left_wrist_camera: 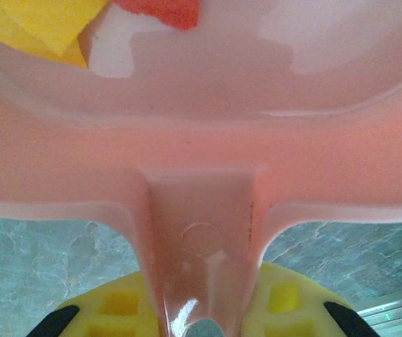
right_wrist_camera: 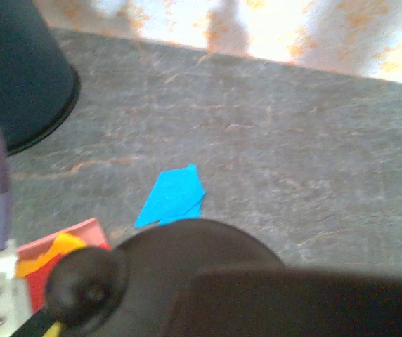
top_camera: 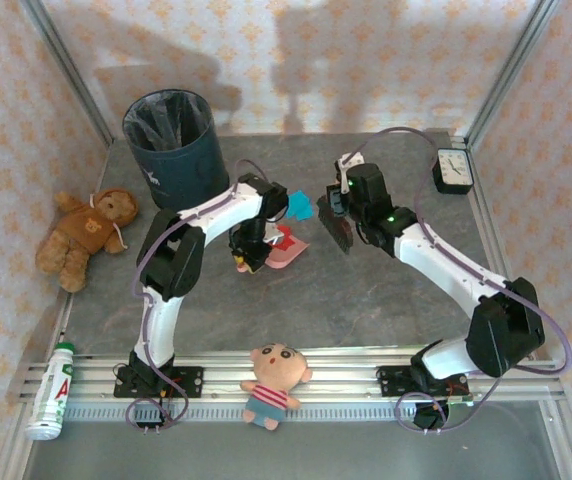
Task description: Sweep away the paper scraps from the table
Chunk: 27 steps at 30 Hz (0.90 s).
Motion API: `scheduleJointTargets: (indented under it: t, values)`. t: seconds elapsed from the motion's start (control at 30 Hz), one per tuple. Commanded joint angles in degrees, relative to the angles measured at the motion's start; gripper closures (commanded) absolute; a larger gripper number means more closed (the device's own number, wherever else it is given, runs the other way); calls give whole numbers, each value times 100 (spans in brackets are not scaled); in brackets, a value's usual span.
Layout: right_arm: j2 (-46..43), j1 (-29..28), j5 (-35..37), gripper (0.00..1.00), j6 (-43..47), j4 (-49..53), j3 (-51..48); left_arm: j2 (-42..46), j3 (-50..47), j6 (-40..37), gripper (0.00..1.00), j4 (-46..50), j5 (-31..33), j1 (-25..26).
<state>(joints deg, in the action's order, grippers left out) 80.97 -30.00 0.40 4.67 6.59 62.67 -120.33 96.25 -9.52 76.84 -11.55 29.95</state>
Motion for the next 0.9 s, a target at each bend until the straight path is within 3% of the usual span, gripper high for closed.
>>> scheduleJointTargets:
  t: [0.0,0.33,0.87]
  values:
    - [267,76,878,100,-119,-680,205,193,-137,-18,100,-71,43,-149]
    - [1426,299,1138,100,99,-1093,1062,35,-2,-153,100,-73,-24,-331]
    - [2413,216,-61,100,279,-814,1817,-394,532,-296,100,165,-82,-330]
